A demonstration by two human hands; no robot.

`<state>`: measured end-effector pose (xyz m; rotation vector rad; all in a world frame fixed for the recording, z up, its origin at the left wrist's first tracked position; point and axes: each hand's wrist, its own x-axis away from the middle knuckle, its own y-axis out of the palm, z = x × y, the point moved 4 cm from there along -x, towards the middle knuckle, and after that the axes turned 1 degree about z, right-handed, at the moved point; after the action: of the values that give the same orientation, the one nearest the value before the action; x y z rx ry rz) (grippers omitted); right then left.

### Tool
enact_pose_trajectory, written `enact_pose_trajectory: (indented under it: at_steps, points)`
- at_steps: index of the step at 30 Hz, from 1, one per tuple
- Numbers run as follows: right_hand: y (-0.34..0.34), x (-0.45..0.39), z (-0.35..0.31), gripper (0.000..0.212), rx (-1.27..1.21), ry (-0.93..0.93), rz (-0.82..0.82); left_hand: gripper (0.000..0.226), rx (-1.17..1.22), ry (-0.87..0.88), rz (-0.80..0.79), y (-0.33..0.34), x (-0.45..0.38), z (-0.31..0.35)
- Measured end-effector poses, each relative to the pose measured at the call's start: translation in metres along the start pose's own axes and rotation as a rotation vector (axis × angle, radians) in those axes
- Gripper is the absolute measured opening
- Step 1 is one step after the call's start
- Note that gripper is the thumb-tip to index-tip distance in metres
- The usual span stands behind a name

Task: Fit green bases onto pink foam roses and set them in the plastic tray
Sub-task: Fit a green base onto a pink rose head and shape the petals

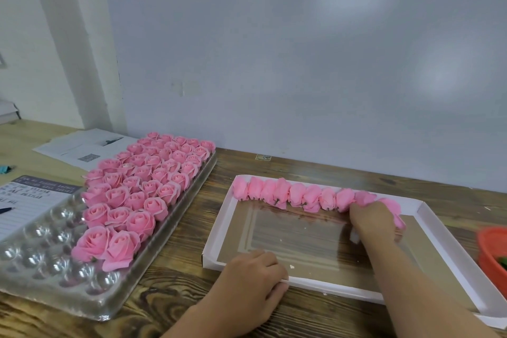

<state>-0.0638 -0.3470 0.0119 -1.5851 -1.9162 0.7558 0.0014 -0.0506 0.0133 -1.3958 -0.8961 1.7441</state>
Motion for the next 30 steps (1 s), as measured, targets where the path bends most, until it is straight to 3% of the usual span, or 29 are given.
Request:
enact_pose_trajectory:
  at_steps: [5, 8, 11, 16, 19, 22, 25, 30]
  points:
    - [-0.019, 0.009, 0.013, 0.024, -0.365, 0.103, -0.105, 0.010, 0.013, -0.009, -0.011, 0.001, 0.000, 0.001]
    - [-0.031, 0.032, 0.023, 0.005, -0.759, 0.139, -0.293, 0.019, 0.044, -0.064, -0.049, 0.000, 0.000, 0.002]
    - [-0.041, 0.059, 0.023, 0.010, -0.877, 0.096, -0.483, 0.032, 0.131, -0.152, -0.045, -0.004, -0.003, 0.005]
    - [-0.043, 0.105, 0.015, 0.024, -1.051, -0.011, -0.751, 0.068, 0.441, -0.442, -0.091, -0.009, -0.031, 0.017]
    - [-0.038, 0.128, 0.011, 0.039, -1.030, -0.160, -0.862, 0.072, 0.849, -0.521, -0.162, -0.001, -0.056, 0.035]
    - [-0.036, 0.143, 0.008, 0.027, -0.901, -0.327, -0.820, 0.066, 1.106, -0.571, -0.140, 0.006, -0.072, 0.053]
    - [-0.040, 0.146, 0.007, 0.019, -0.799, -0.434, -0.646, 0.060, 1.196, -0.628, -0.084, 0.016, -0.082, 0.055]
    - [-0.046, 0.155, 0.004, 0.027, -0.596, -0.654, -0.534, 0.022, 1.291, -0.597, 0.051, 0.016, -0.085, 0.052]
